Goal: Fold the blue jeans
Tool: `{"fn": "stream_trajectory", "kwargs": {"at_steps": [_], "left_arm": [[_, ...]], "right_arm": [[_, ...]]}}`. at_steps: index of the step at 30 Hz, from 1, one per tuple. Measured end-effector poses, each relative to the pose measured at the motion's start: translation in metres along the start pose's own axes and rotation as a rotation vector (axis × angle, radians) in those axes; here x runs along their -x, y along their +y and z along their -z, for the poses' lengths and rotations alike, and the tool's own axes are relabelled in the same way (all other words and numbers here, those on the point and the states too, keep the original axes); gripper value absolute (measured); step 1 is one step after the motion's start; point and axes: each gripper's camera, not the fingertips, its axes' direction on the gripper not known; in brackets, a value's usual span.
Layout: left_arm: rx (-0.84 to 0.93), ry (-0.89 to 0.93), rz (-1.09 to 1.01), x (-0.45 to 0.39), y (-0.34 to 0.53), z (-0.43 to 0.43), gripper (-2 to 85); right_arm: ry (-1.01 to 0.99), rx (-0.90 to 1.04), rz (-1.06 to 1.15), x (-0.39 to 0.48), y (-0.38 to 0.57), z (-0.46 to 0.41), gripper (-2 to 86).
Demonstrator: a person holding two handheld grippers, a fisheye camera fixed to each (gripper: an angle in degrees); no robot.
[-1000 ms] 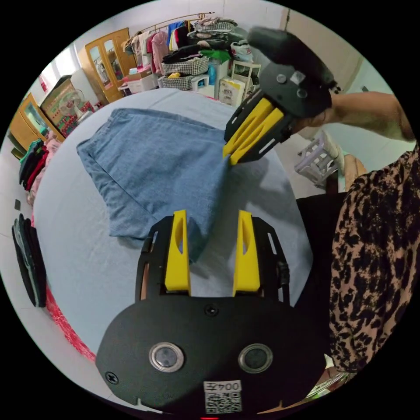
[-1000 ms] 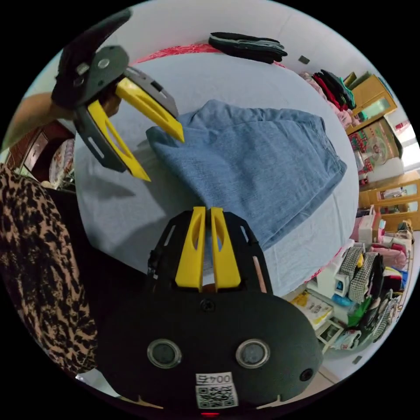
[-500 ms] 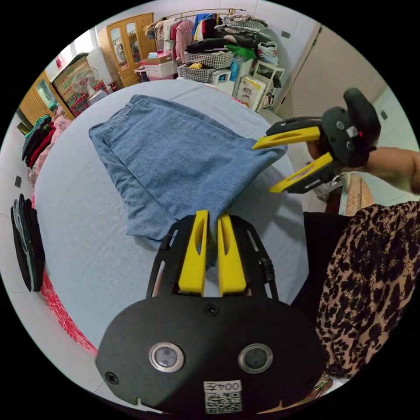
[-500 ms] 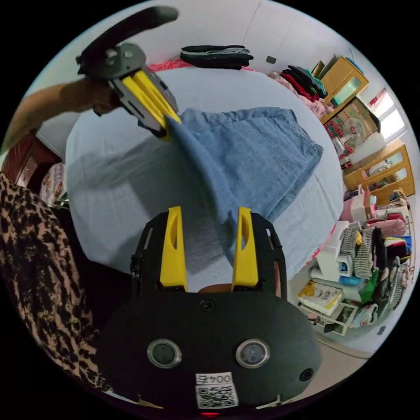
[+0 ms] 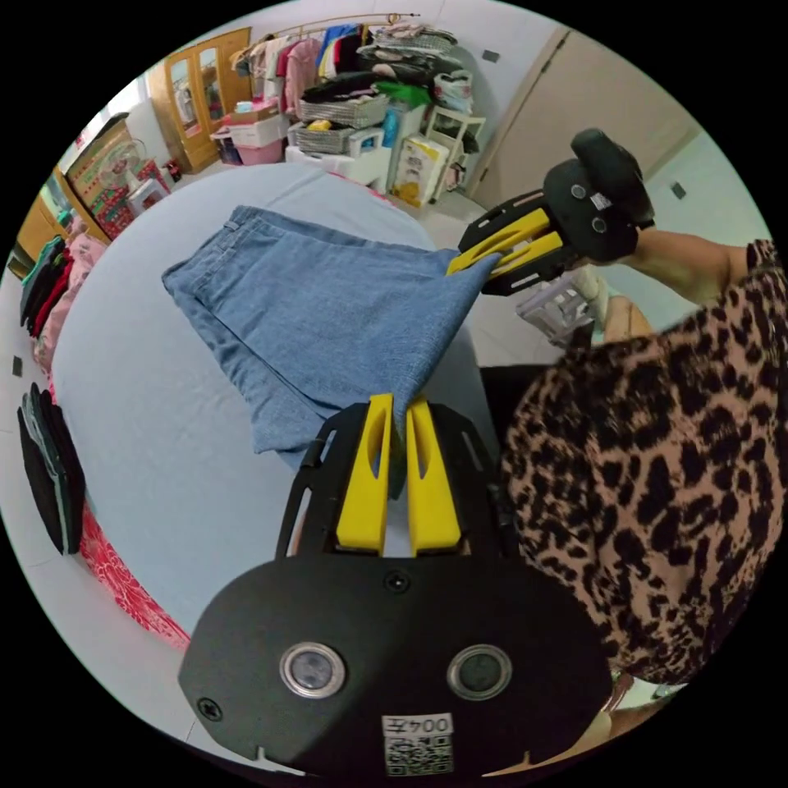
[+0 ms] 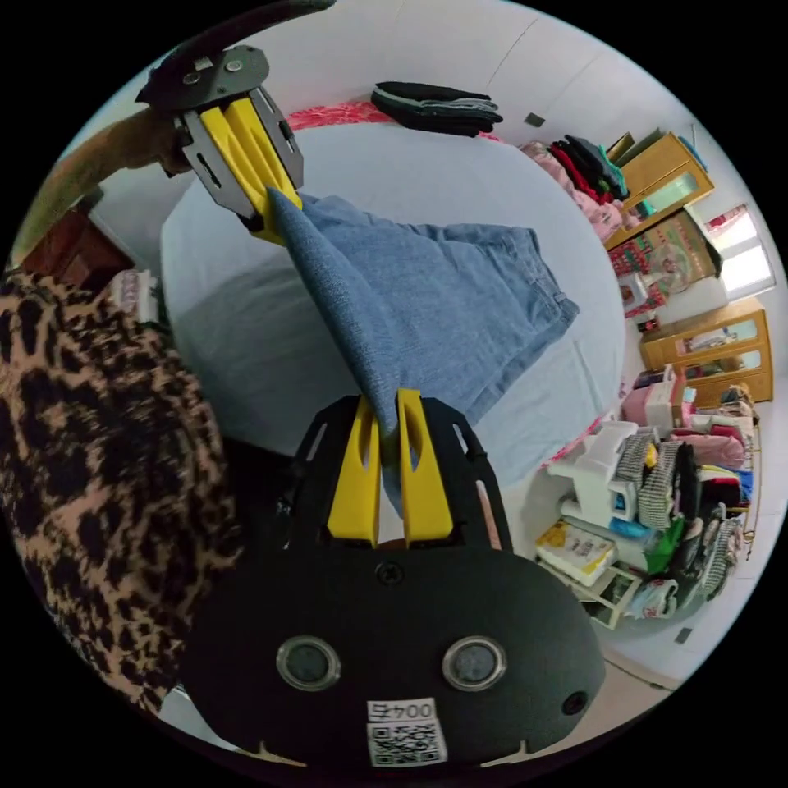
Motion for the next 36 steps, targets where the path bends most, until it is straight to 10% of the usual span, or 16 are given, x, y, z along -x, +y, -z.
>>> {"fn": "stream_trajectory", "kwargs": {"at_steps": [17, 36], "left_arm": [[0.065, 0.057, -0.031, 0.075, -0.079, 0.09, 1.4], [0.114, -0.013, 0.224, 0.275, -0.171, 0.006, 2.4]], "right_arm": [[-0.282, 0.079, -0.041, -0.174, -0.06, 0.029, 3.4], [-0.498, 0.257, -0.093, -0.402, -0.151, -0.165, 3.8]]}}
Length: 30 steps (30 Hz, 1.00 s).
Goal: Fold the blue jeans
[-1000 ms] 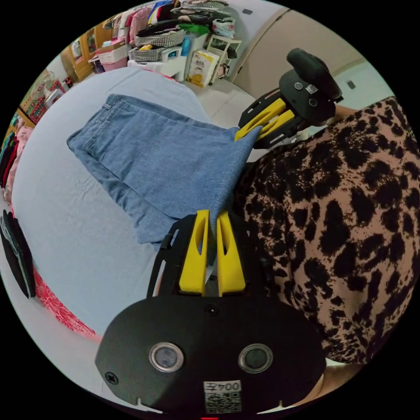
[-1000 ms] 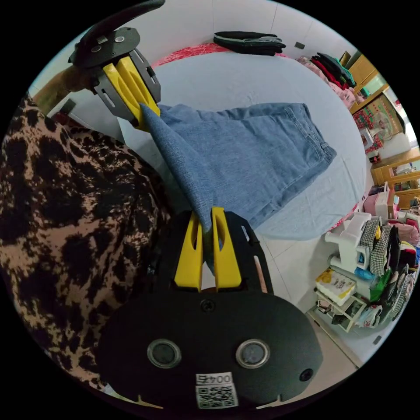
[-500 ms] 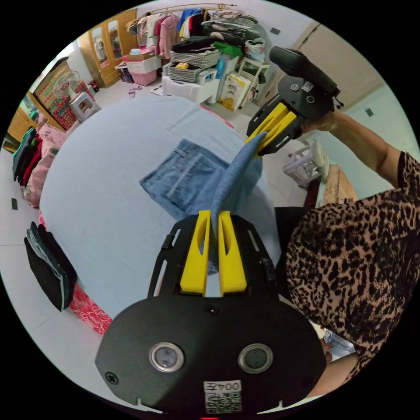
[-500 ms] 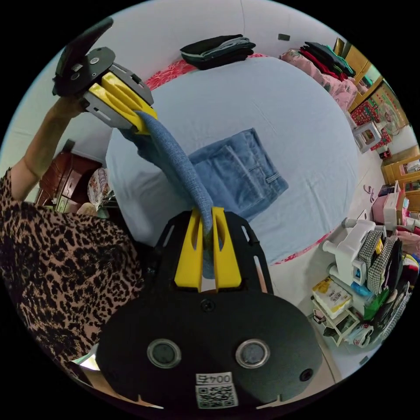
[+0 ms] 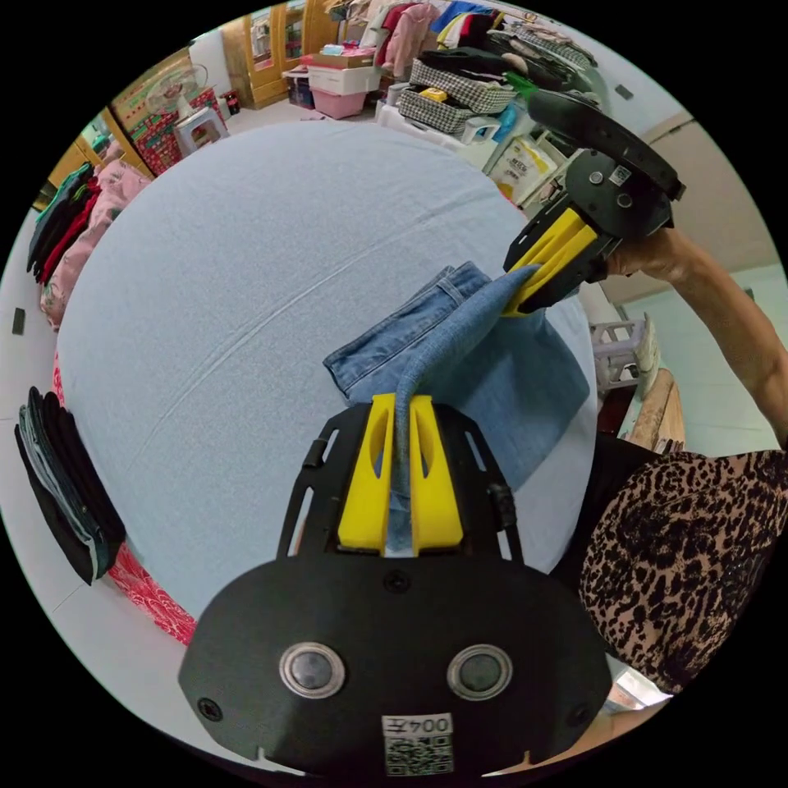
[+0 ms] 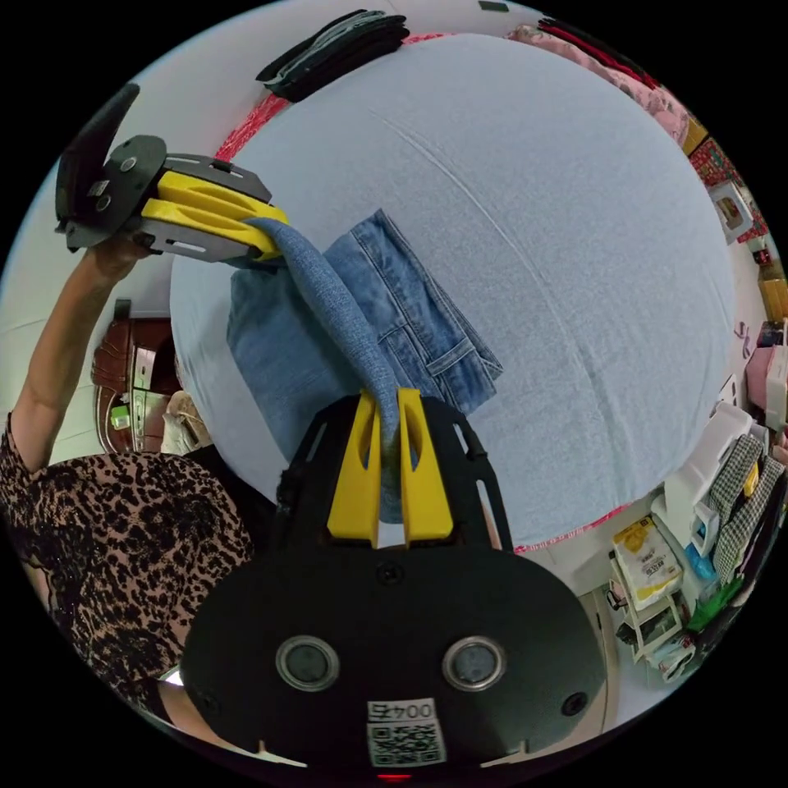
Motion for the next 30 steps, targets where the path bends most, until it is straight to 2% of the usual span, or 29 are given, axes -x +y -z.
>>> {"fn": "stream_trajectory", "kwargs": {"at_steps": [6, 9, 12, 15, 19, 23, 30], "left_arm": [[-0.03, 0.034, 0.109, 0.039, 0.008, -0.014, 5.8], [-0.096, 0.01, 0.25, 0.071, 0.034, -0.001, 7.2], [-0.211, 0.013, 0.37, 0.099, 0.082, 0.019, 7.1], [-0.31, 0.122, 0.378, 0.102, 0.143, 0.023, 7.0], [-0.35, 0.241, 0.343, 0.061, 0.233, -0.016, 7.3], [-0.426, 0.378, 0.404, 0.024, 0.3, -0.062, 8.0], [-0.507, 0.369, 0.441, 0.019, 0.318, -0.075, 9.2]], "right_arm": [[-0.109, -0.023, -0.043, -0.054, 0.001, -0.014, 7.6], [-0.108, -0.179, -0.158, -0.086, 0.03, 0.007, 8.2], [-0.216, -0.383, -0.215, -0.105, 0.083, 0.029, 9.6], [-0.292, -0.51, -0.195, -0.086, 0.148, 0.014, 11.3], [-0.275, -0.53, -0.225, -0.028, 0.232, -0.075, 11.4], [-0.252, -0.549, -0.311, 0.014, 0.279, -0.144, 11.3], [-0.178, -0.594, -0.364, 0.026, 0.292, -0.175, 9.6]]}}
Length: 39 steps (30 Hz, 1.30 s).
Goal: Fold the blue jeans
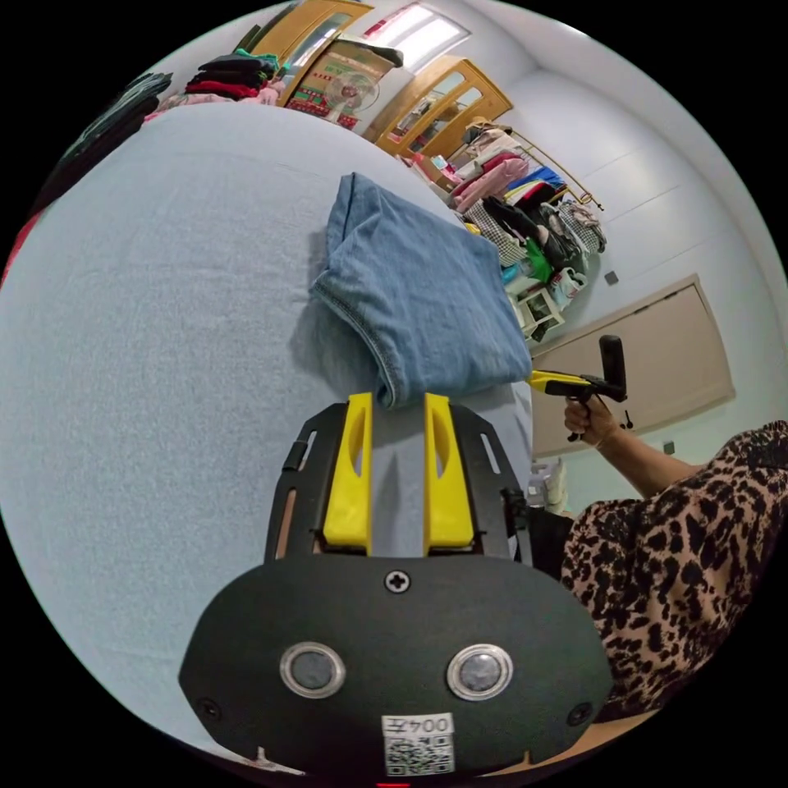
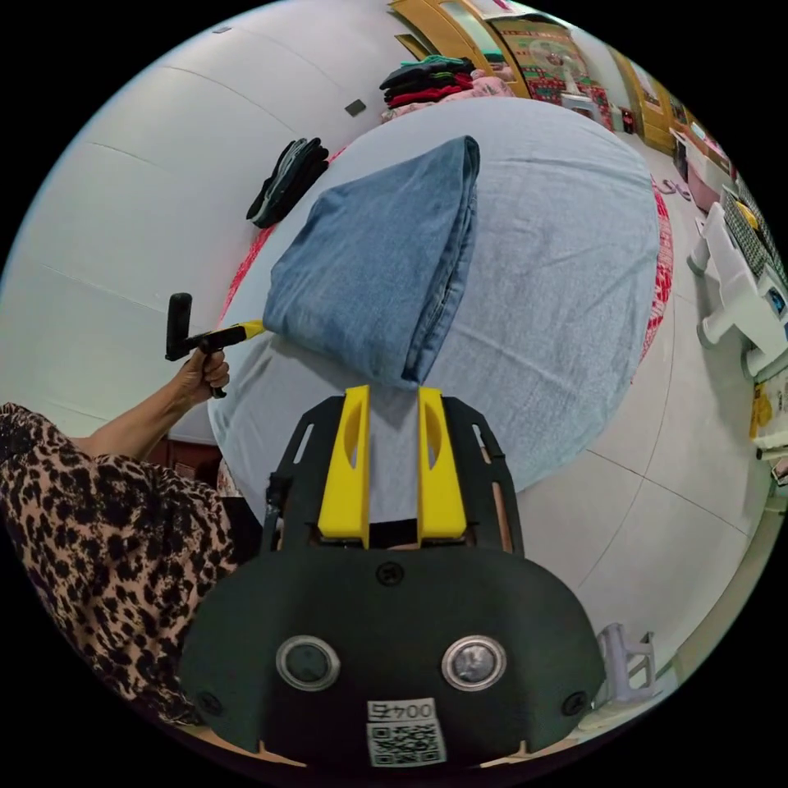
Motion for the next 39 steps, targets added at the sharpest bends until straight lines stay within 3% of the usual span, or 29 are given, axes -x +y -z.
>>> {"fn": "stream_trajectory", "kwargs": {"at_steps": [7, 10, 14, 21, 23, 28, 32, 39], "left_arm": [[0.057, -0.027, -0.032, -0.001, -0.019, 0.0, 4.9], [0.04, -0.053, -0.068, -0.009, -0.023, 0.024, 3.8], [0.099, 0.0, 0.013, 0.017, -0.013, 0.007, 3.5], [-0.022, -0.026, 0.141, 0.039, -0.001, 0.063, 4.8], [-0.134, 0.049, 0.172, 0.046, -0.022, 0.084, 6.8], [-0.124, 0.076, 0.206, 0.053, -0.096, 0.067, 10.9], [-0.117, 0.035, 0.228, 0.059, -0.144, 0.045, 11.1], [-0.033, -0.128, 0.203, 0.061, -0.181, 0.01, 5.3]], "right_arm": [[0.074, 0.049, 0.083, 0.011, -0.005, -0.003, 4.2], [0.099, -0.018, 0.116, 0.019, 0.001, 0.018, 3.1], [0.047, 0.097, 0.013, -0.015, 0.013, -0.018, 3.8], [-0.058, -0.013, -0.131, -0.061, 0.035, 0.026, 7.4], [-0.165, -0.098, -0.189, -0.083, 0.027, 0.037, 9.9], [-0.345, -0.236, -0.289, -0.125, -0.028, 0.032, 13.1], [-0.366, -0.196, -0.299, -0.137, -0.061, 0.012, 12.8], [-0.288, -0.113, -0.262, -0.152, -0.095, -0.016, 4.3]]}}
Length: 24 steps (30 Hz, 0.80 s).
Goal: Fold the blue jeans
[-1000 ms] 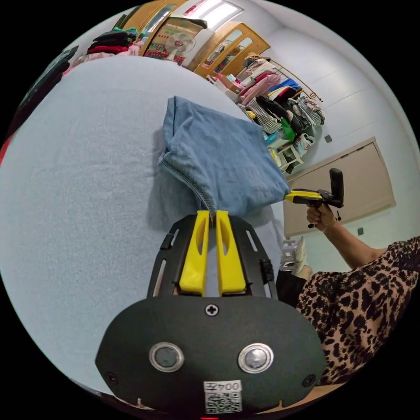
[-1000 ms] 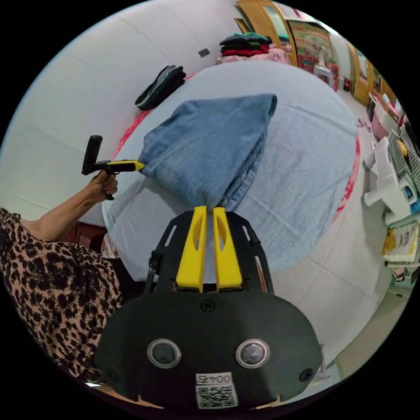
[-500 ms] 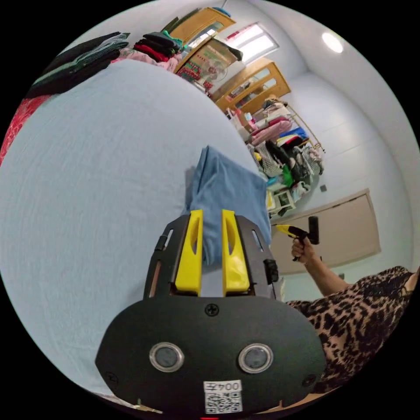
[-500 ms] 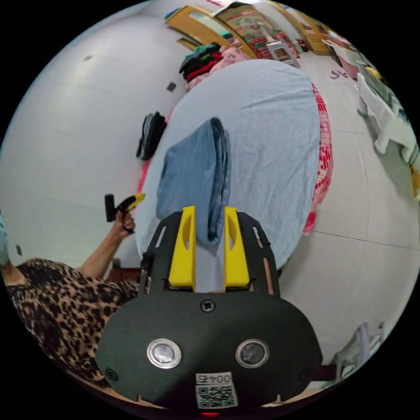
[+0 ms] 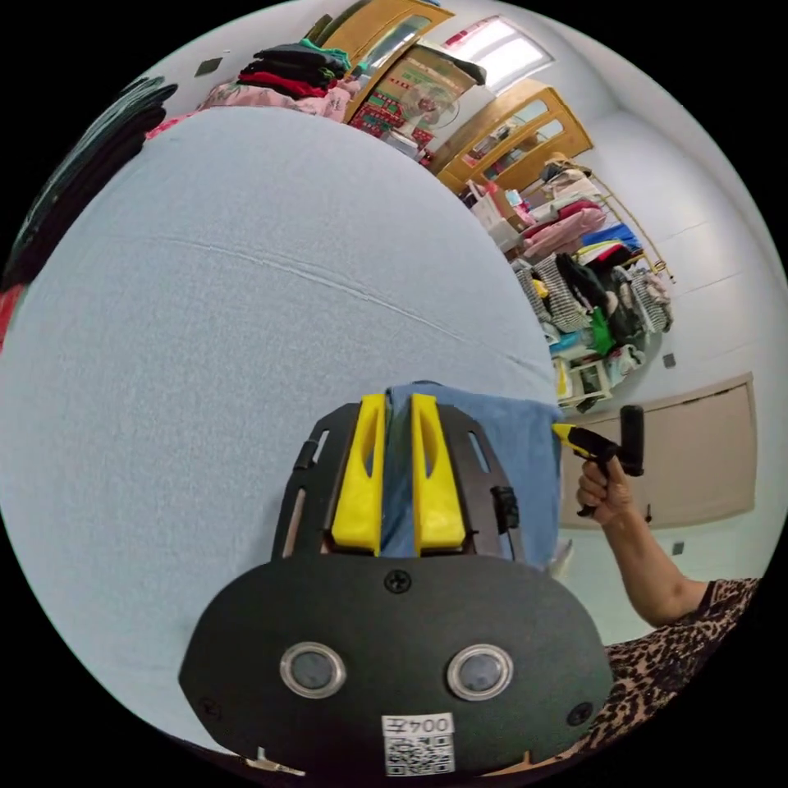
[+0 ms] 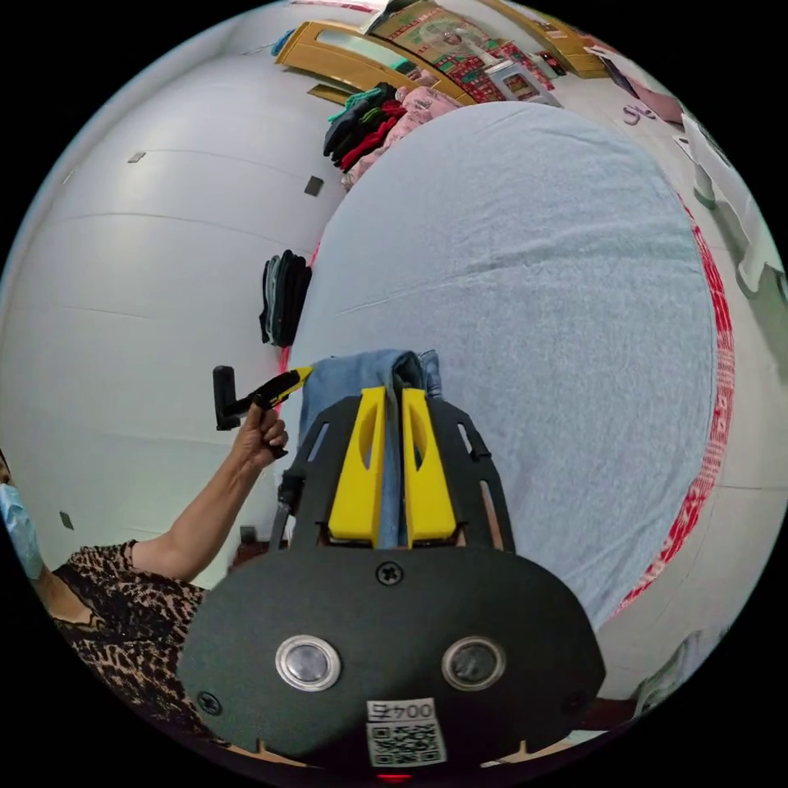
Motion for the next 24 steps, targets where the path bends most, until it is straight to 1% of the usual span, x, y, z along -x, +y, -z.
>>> {"fn": "stream_trajectory", "kwargs": {"at_steps": [1, 3, 6, 8, 11, 13, 14, 16, 18, 20, 21, 23, 24], "left_arm": [[0.006, -0.041, -0.026, -0.001, -0.002, -0.004, 4.3], [0.022, -0.064, -0.052, 0.001, -0.003, -0.01, 3.4], [0.042, -0.053, -0.05, 0.016, 0.002, -0.024, 2.7], [-0.003, 0.026, -0.004, 0.034, 0.011, -0.026, 2.5], [-0.018, 0.13, 0.057, 0.057, 0.019, -0.027, 2.4], [0.003, 0.143, 0.089, 0.067, 0.019, -0.023, 2.3], [-0.002, 0.111, 0.105, 0.071, 0.021, -0.015, 2.2], [-0.03, 0.034, 0.141, 0.08, 0.029, 0.005, 2.4], [-0.069, 0.121, 0.139, 0.093, 0.043, 0.026, 3.3], [-0.124, 0.272, 0.154, 0.11, 0.074, 0.054, 5.3], [-0.14, 0.312, 0.158, 0.113, 0.084, 0.06, 6.0], [-0.165, 0.478, 0.178, 0.12, 0.131, 0.075, 9.2], [-0.165, 0.516, 0.185, 0.121, 0.143, 0.076, 10.1]], "right_arm": [[0.04, 0.014, 0.018, -0.001, -0.002, -0.003, 3.9], [0.07, 0.026, 0.036, -0.006, -0.004, -0.008, 3.5], [0.029, 0.02, 0.021, -0.022, -0.003, -0.013, 3.2], [0.003, 0.015, 0.021, -0.03, 0.001, -0.014, 3.1], [-0.069, 0.02, -0.013, -0.043, 0.006, -0.014, 3.6], [-0.136, 0.041, -0.08, -0.055, 0.012, -0.007, 5.4], [-0.117, 0.039, -0.087, -0.054, 0.015, -0.003, 6.0], [-0.01, 0.051, -0.065, -0.043, 0.039, 0.016, 7.6], [-0.032, 0.078, -0.061, -0.036, 0.065, 0.025, 9.6], [-0.095, 0.098, -0.076, -0.033, 0.098, 0.028, 11.5], [-0.126, 0.111, -0.094, -0.032, 0.122, 0.026, 12.7], [-0.164, 0.113, -0.138, -0.035, 0.157, 0.021, 14.0], [-0.191, 0.098, -0.175, -0.039, 0.178, 0.017, 14.8]]}}
